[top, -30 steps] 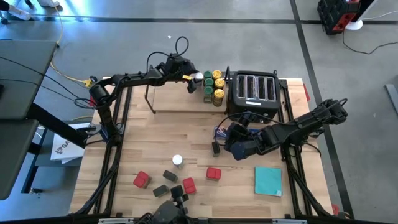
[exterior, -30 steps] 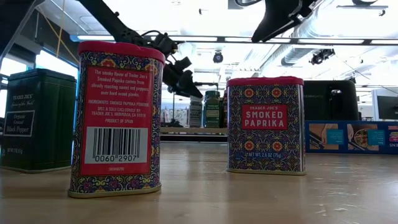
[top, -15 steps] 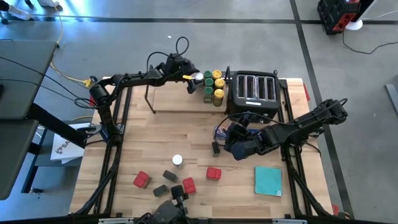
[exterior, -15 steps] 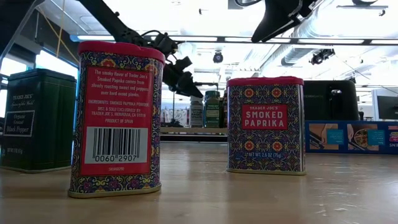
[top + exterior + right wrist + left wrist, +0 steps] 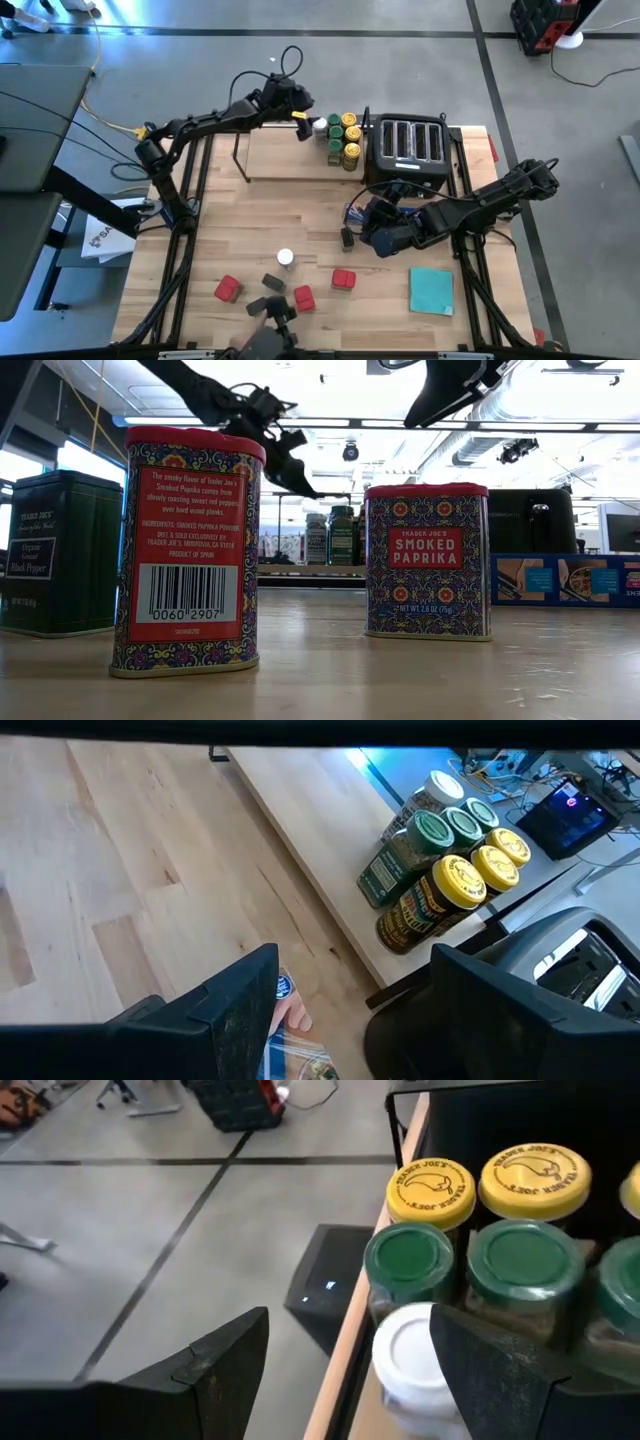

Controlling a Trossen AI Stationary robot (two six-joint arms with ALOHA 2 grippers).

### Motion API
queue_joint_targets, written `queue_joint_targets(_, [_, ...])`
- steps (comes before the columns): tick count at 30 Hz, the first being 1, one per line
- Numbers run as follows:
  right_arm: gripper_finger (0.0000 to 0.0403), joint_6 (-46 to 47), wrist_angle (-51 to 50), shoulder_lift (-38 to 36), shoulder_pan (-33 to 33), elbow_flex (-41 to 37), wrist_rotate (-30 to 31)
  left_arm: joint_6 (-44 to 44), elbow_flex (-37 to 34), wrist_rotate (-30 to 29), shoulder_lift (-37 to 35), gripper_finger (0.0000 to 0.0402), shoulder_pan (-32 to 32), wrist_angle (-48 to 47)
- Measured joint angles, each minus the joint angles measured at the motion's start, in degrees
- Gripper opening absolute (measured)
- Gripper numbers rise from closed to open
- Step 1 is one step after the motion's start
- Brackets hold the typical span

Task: Shelf spices
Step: Put the white seasoning bottle on the shelf aligned with the other white seasoning bottle

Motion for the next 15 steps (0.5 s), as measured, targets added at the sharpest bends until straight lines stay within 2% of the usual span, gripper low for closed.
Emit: queue_joint_targets(15, [0.0257, -0.28, -0.01, 0.00, 0.00, 0.00, -1.34, -0.39, 0.07, -0.94, -20.86, 0.0274, -3.92, -19.21])
